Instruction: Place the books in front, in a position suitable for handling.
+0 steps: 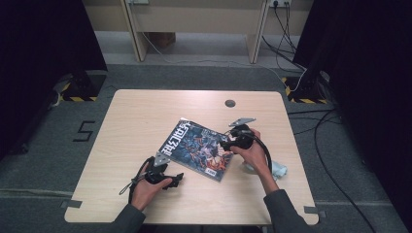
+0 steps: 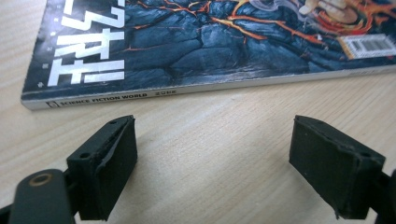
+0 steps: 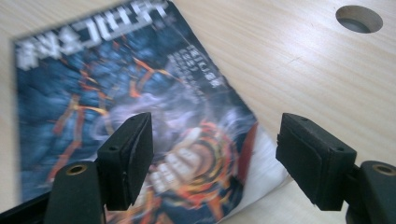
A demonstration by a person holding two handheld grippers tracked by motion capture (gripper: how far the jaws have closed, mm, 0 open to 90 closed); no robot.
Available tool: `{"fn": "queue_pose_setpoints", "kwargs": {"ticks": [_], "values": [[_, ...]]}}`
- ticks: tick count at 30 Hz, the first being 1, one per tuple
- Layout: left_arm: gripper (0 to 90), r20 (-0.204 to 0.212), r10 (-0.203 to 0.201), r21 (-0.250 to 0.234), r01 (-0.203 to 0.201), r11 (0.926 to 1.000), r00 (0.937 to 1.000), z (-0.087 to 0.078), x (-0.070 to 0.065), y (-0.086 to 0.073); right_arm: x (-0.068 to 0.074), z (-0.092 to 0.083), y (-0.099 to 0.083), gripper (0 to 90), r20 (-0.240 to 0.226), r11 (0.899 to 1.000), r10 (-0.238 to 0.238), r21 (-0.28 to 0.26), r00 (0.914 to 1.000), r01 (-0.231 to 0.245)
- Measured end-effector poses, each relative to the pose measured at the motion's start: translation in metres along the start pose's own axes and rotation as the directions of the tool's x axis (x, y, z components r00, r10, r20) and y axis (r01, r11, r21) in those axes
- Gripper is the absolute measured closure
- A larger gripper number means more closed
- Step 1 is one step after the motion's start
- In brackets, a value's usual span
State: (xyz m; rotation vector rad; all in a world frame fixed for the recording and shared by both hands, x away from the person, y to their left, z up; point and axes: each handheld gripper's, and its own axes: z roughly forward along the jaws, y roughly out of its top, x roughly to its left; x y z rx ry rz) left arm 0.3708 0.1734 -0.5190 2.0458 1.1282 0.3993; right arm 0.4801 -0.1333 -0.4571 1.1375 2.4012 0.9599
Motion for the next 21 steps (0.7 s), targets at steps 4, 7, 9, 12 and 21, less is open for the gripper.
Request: {"fn": "queue_pose_setpoints", "kwargs": {"ticks": [4, 7, 9, 12, 21], "values": [[14.1, -0.025, 0.046, -0.002, -0.046, 0.9989, 0.9986, 0.003, -0.002, -0.001, -0.002, 0.014, 0.008, 28.0, 0.016, 0.999, -0.026, 0.035, 0.9995, 0.025], [14.1, -0.023, 0.041, -0.01, -0.041, 0.9991, 0.9989, 0.003, 0.0, -0.001, -0.005, 0.029, 0.012, 26.0, -0.008, 0.998, -0.009, 0.061, 0.9999, 0.009], [14.1, -0.015, 0.031, -0.015, -0.031, 0.9994, 0.9994, 0.003, 0.001, -0.001, -0.008, 0.04, 0.012, 25.7, -0.004, 0.994, -0.004, 0.11, 1.0, 0.004], [14.2, -0.017, 0.03, -0.017, -0.031, 0.9994, 0.9994, 0.003, 0.001, -0.001, -0.011, 0.053, 0.007, 23.2, -0.023, 0.985, 0.014, 0.171, 0.9996, -0.01], [14.6, 0.058, -0.061, -0.054, 0.064, 0.9965, 0.9965, 0.002, 0.007, -0.001, 0.013, 0.034, -0.012, 23.0, -0.057, 0.981, -0.012, 0.195, 0.9983, 0.023]]}}
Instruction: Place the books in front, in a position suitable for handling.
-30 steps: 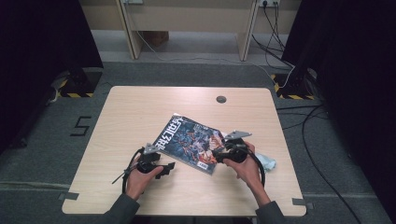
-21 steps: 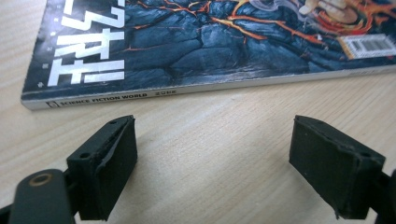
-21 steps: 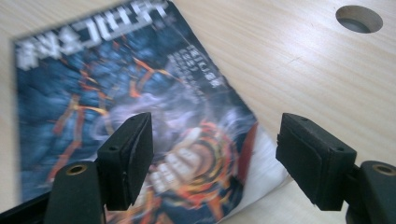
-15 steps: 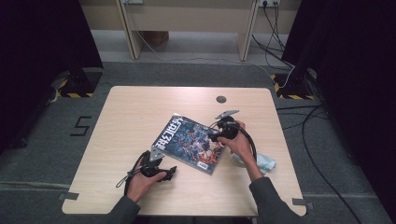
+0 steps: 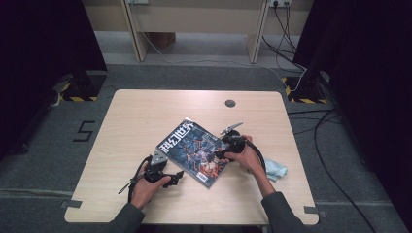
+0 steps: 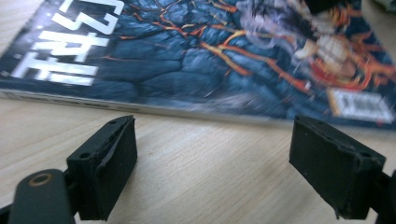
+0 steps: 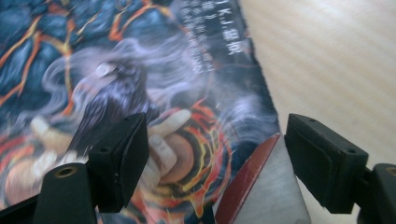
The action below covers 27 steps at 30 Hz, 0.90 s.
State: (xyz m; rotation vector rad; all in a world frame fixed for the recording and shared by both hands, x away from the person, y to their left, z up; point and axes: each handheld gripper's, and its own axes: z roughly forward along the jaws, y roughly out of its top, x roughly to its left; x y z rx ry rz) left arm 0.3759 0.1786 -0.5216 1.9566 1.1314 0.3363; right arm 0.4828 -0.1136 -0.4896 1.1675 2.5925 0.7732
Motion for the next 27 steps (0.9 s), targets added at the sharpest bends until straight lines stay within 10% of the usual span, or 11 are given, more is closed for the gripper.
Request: {"fn": "queue_pose_setpoints", "kwargs": {"ticks": [10, 21, 27], "values": [[15.6, 0.025, -0.017, -0.008, 0.017, 0.9998, 0.9995, 0.0, 0.0, 0.001, 0.041, -0.019, -0.044, 20.7, -0.103, 0.997, -0.063, -0.057, 0.9927, 0.057], [18.1, -0.007, 0.033, 0.006, -0.033, 0.9994, 0.9994, 0.001, 0.0, 0.001, 0.035, -0.02, -0.04, 27.0, -0.139, 0.99, 0.047, -0.128, 0.9892, -0.065], [18.2, -0.003, 0.036, 0.006, -0.036, 0.9993, 0.9993, 0.001, 0.0, 0.001, 0.041, -0.009, -0.035, 28.7, -0.147, 0.995, 0.006, -0.1, 0.9891, -0.021]]}}
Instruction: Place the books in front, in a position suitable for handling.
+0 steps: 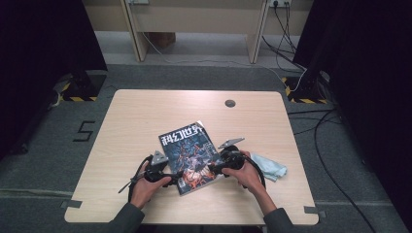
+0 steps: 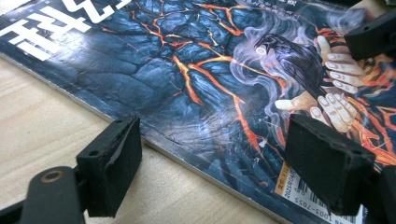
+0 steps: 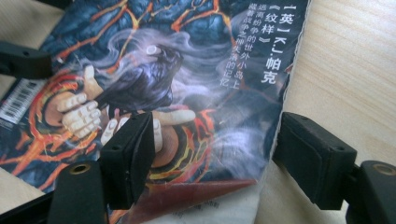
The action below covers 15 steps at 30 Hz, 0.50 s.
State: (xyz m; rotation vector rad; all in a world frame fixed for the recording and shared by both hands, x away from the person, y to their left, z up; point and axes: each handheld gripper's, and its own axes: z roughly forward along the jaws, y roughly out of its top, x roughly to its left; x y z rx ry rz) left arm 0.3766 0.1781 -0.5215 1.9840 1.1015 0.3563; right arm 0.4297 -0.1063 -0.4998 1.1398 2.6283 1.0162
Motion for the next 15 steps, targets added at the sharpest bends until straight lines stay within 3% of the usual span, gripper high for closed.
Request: {"fn": "queue_pose_setpoints", "kwargs": {"ticks": [6, 7, 15], "values": [[18.9, 0.029, 0.029, 0.002, -0.029, 0.9996, 0.9992, 0.001, 0.002, 0.001, 0.01, -0.008, -0.01, 28.0, 0.027, 1.0, -0.019, 0.02, 0.9994, 0.019], [20.2, 0.038, 0.03, -0.003, -0.03, 0.9995, 0.9988, 0.002, 0.001, 0.002, 0.018, -0.016, -0.017, 27.9, 0.021, 0.999, -0.022, 0.04, 0.9995, 0.022], [22.1, 0.058, 0.039, -0.001, -0.039, 0.9992, 0.9976, 0.006, -0.003, 0.005, 0.041, -0.032, -0.044, 27.7, -0.016, 0.998, -0.034, 0.051, 0.9993, 0.035]]}}
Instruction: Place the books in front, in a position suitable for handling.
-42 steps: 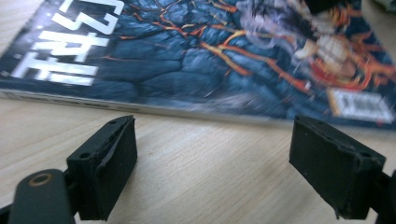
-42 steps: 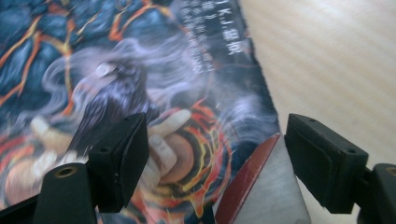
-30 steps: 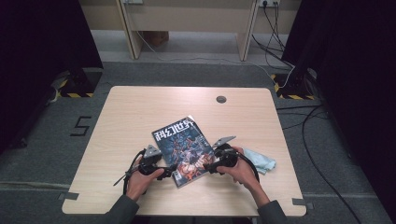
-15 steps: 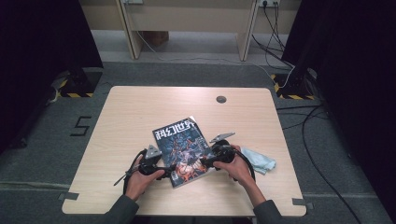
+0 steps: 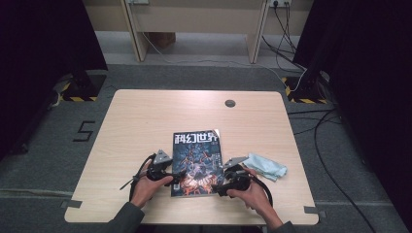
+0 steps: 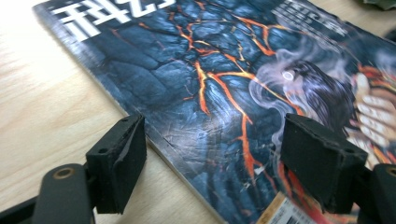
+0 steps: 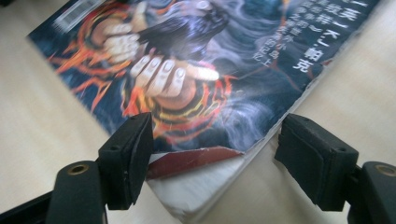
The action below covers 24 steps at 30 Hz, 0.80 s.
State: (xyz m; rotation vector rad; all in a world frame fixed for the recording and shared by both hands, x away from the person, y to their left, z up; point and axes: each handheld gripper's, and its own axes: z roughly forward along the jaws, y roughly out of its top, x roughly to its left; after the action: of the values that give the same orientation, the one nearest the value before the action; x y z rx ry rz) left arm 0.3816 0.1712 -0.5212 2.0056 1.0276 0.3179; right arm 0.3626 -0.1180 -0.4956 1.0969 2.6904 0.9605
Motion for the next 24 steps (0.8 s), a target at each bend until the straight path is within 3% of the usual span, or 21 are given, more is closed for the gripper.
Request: {"fn": "queue_pose_setpoints", "kwargs": {"ticks": [2, 5, 6, 7, 8, 9, 10, 14, 16, 19, 20, 24], "values": [[24.1, 0.002, 0.003, 0.002, -0.003, 1.0, 1.0, 0.0, -0.001, 0.0, 0.009, -0.003, -0.008, 27.4, -0.012, 1.0, -0.012, -0.002, 0.9999, 0.012], [24.7, 0.002, -0.002, -0.001, 0.002, 1.0, 1.0, 0.0, -0.001, 0.0, 0.008, -0.004, -0.009, 27.8, -0.025, 1.0, -0.006, -0.004, 0.9997, 0.006], [25.4, 0.001, -0.004, -0.005, 0.004, 1.0, 1.0, -0.001, -0.001, -0.001, 0.003, -0.006, -0.008, 28.0, -0.059, 1.0, 0.028, -0.01, 0.9979, -0.029], [25.4, 0.001, -0.005, -0.003, 0.005, 1.0, 1.0, -0.001, -0.001, -0.001, 0.003, -0.006, -0.008, 28.0, -0.059, 1.0, 0.028, -0.01, 0.9979, -0.029], [26.0, 0.004, -0.005, -0.005, 0.005, 1.0, 1.0, -0.002, -0.001, -0.001, -0.002, -0.008, -0.008, 25.7, -0.079, 0.997, 0.065, -0.033, 0.9947, -0.068], [26.0, 0.004, -0.005, -0.004, 0.005, 1.0, 1.0, -0.002, -0.001, -0.002, -0.002, -0.008, -0.008, 25.7, -0.079, 0.997, 0.065, -0.033, 0.9947, -0.068], [26.5, 0.004, -0.008, -0.006, 0.008, 0.9999, 1.0, -0.002, -0.001, -0.002, -0.006, -0.009, -0.006, 22.1, -0.056, 0.993, 0.083, -0.075, 0.9949, -0.087], [27.7, 0.002, -0.007, -0.003, 0.007, 1.0, 1.0, -0.003, -0.002, -0.002, -0.01, -0.015, -0.001, 20.8, -0.051, 0.983, 0.117, -0.134, 0.9918, -0.123], [28.2, 0.002, -0.006, -0.007, 0.006, 1.0, 1.0, -0.003, -0.002, -0.003, -0.012, -0.011, 0.001, 17.0, -0.032, 0.984, 0.122, -0.128, 0.9921, -0.125], [29.4, -0.002, -0.012, -0.011, 0.011, 0.9999, 0.9999, -0.004, -0.003, -0.004, -0.016, -0.003, 0.003, 16.7, -0.044, 0.981, 0.146, -0.125, 0.9883, -0.15], [30.0, -0.007, -0.016, -0.01, 0.016, 0.9998, 0.9998, -0.005, -0.004, -0.005, -0.018, 0.001, 0.006, 19.7, -0.059, 0.977, 0.166, -0.127, 0.9844, -0.172], [32.1, -0.013, -0.025, -0.01, 0.025, 0.9996, 0.9996, -0.007, -0.005, -0.006, -0.022, 0.009, 0.01, 21.0, -0.048, 0.976, 0.196, -0.092, 0.9795, -0.199]]}}
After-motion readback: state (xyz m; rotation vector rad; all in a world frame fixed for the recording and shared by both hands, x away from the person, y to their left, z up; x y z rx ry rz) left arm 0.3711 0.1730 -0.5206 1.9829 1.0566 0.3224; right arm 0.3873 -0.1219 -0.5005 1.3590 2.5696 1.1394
